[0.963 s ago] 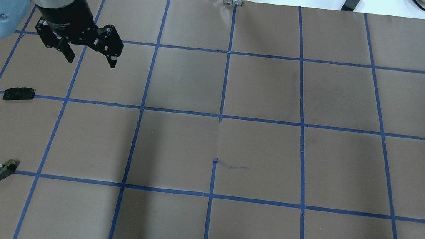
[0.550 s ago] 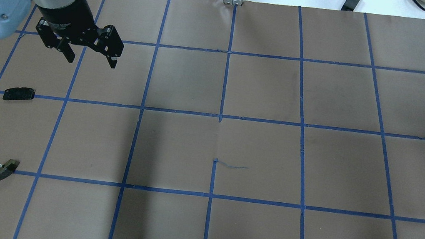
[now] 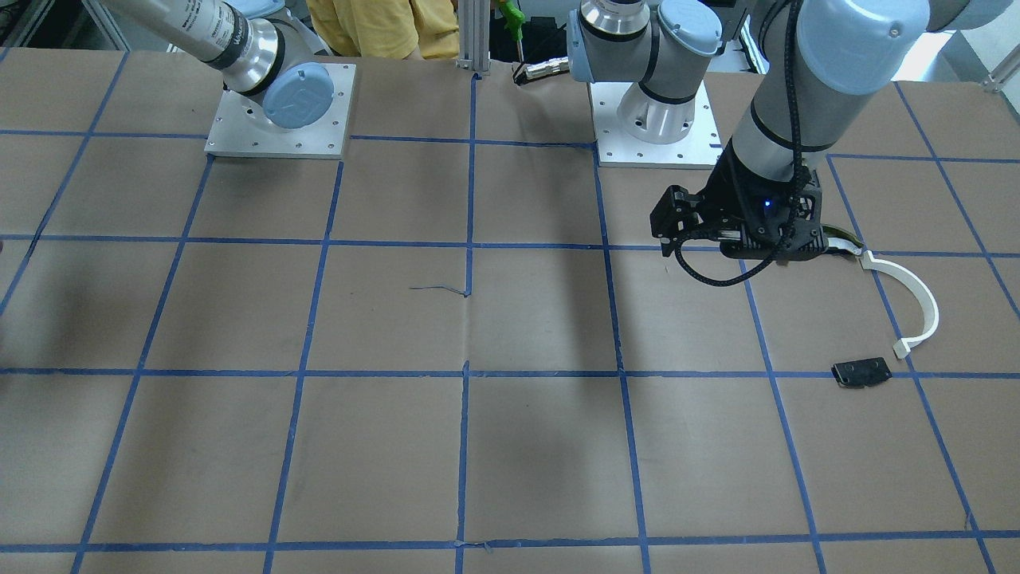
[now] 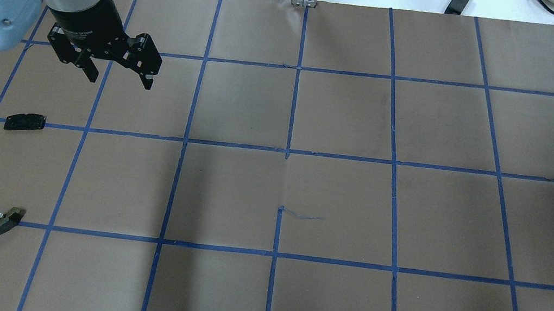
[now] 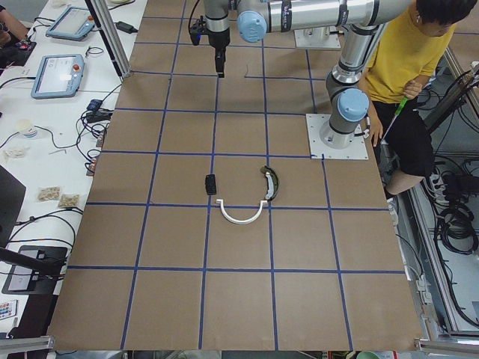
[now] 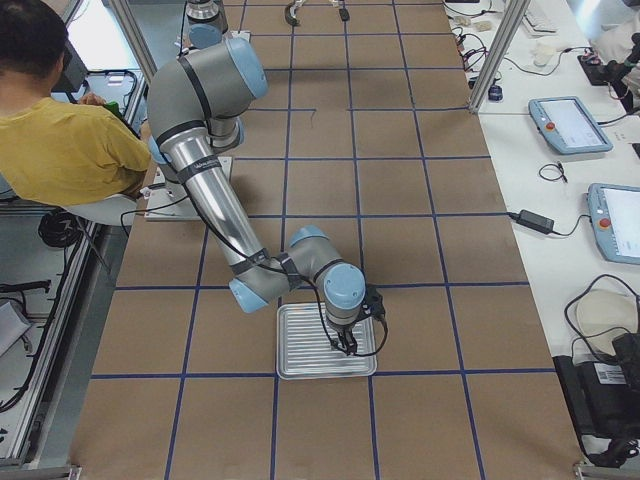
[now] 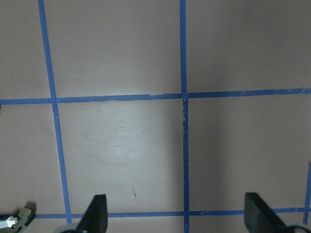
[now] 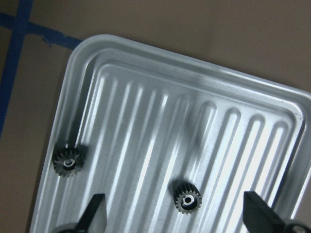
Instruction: Place bearing gear from tray to pile
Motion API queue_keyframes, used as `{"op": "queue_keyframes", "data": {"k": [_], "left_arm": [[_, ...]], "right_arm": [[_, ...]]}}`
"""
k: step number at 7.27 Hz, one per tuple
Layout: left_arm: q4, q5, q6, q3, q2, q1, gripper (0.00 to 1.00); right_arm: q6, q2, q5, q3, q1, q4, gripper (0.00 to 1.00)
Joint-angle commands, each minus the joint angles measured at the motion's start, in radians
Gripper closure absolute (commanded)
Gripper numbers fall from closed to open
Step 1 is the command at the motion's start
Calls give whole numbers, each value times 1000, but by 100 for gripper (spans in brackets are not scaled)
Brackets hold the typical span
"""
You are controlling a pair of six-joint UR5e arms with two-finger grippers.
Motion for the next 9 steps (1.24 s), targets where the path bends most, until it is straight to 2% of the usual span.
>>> {"op": "queue_keyframes", "data": {"k": [1,3,5,7,8,9], "left_arm": [[1,1,1,0,2,0,0],[6,0,-1,-2,1,0,0],[6,0,-1,-2,-1,0,0],[7,0,-1,-2,1,0,0],[9,1,1,0,4,3,0],[21,0,1,0,2,3,0]], "right_arm": [[-6,23,-2,1,-15,-6,5],[-7,43,-4,-1,-22,-8,14],[-4,43,-2,-2,-22,-6,36],[-1,43,-1,-10,-22,-6,63],[-1,43,5,-14,-22,-5,72],[-1,43,16,-16,-22,-6,76]]}}
